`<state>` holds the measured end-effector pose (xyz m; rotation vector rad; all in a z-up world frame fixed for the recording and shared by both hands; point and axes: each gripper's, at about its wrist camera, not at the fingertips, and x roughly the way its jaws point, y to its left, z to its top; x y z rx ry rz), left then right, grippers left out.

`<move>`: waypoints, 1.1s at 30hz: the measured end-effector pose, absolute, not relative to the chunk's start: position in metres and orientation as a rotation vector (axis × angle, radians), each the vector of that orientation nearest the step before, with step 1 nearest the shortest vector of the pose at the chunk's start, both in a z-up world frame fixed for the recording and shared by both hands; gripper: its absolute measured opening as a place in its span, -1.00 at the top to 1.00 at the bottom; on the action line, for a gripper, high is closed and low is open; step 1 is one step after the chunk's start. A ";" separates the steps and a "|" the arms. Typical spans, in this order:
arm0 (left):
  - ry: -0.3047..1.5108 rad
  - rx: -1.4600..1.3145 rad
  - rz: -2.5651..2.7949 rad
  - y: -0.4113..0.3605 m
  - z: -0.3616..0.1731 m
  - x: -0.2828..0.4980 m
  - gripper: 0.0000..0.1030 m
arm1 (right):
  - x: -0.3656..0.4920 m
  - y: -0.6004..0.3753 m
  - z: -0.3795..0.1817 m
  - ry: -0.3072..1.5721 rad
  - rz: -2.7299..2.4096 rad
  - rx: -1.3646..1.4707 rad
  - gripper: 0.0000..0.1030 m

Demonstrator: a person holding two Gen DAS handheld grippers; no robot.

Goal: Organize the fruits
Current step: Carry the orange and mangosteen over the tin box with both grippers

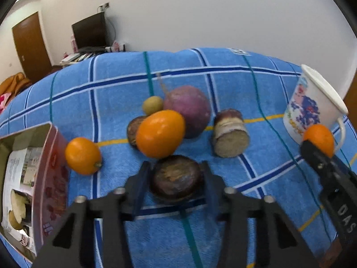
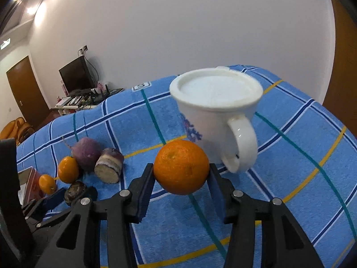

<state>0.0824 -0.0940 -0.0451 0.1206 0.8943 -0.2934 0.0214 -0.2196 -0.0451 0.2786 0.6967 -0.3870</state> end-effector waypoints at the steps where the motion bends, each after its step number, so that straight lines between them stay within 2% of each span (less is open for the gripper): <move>1: 0.893 0.122 -0.295 -0.095 -0.045 0.081 0.12 | 0.021 -0.219 -0.047 0.703 -0.383 0.284 0.05; 5: 0.872 0.055 -0.346 -0.083 -0.041 0.075 0.12 | 0.020 -0.220 -0.047 0.691 -0.385 0.273 0.05; 12: 0.678 0.001 -0.434 -0.056 -0.015 0.030 0.12 | 0.008 -0.212 -0.035 0.582 -0.375 0.235 0.05; 22: 0.643 -0.042 -0.491 -0.020 -0.001 0.000 0.12 | -0.003 -0.202 -0.028 0.508 -0.372 0.180 0.05; 33: 0.565 0.075 -0.452 0.009 0.011 -0.019 0.12 | -0.011 -0.194 -0.023 0.460 -0.314 0.163 0.05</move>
